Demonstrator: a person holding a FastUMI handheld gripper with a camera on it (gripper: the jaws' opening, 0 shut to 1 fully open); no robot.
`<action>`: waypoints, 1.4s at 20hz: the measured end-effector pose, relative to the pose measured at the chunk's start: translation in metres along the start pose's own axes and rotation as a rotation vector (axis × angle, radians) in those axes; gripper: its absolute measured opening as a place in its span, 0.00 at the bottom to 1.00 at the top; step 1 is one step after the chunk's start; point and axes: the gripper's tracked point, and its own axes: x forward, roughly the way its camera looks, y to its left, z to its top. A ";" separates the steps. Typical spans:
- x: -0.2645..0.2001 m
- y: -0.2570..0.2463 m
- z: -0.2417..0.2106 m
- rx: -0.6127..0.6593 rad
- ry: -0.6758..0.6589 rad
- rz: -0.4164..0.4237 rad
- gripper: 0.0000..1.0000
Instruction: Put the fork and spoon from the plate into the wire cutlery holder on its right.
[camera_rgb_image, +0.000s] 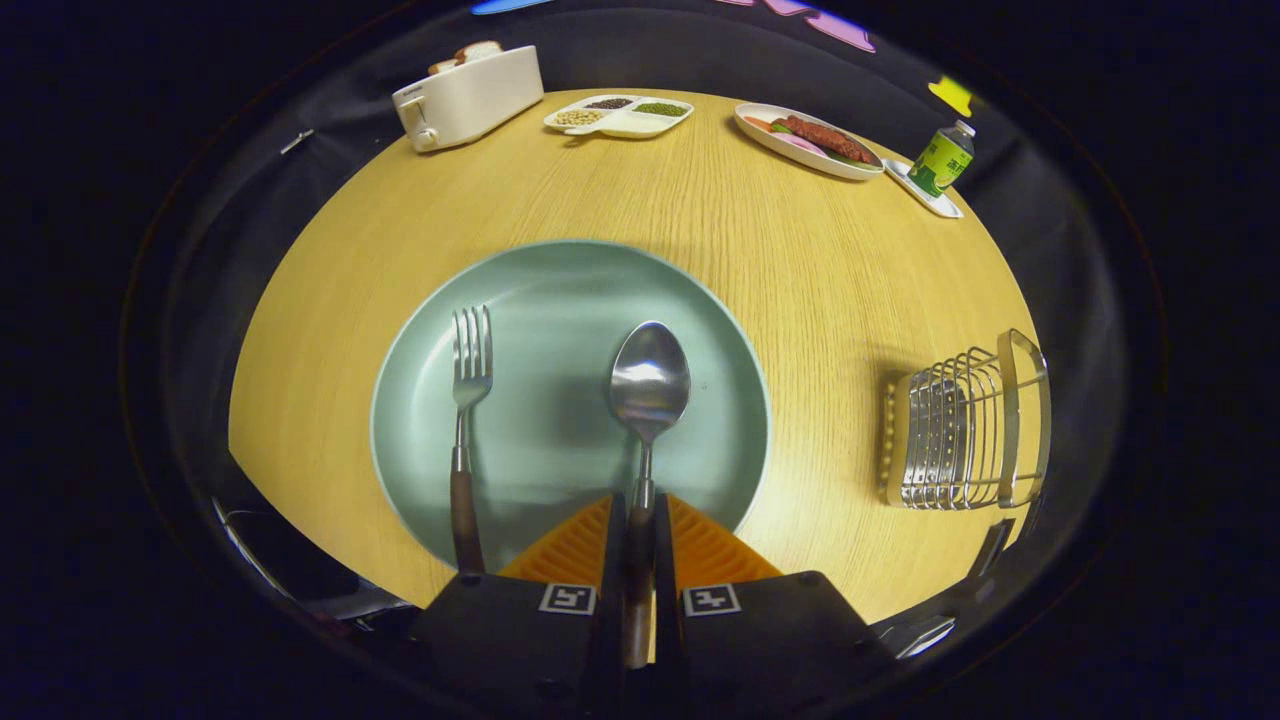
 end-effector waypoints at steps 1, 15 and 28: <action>0.002 0.000 -0.001 -0.006 0.003 0.010 0.13; -0.117 -0.074 0.044 -0.007 -0.163 0.125 0.09; -0.129 -0.207 0.000 -0.181 0.177 0.062 0.09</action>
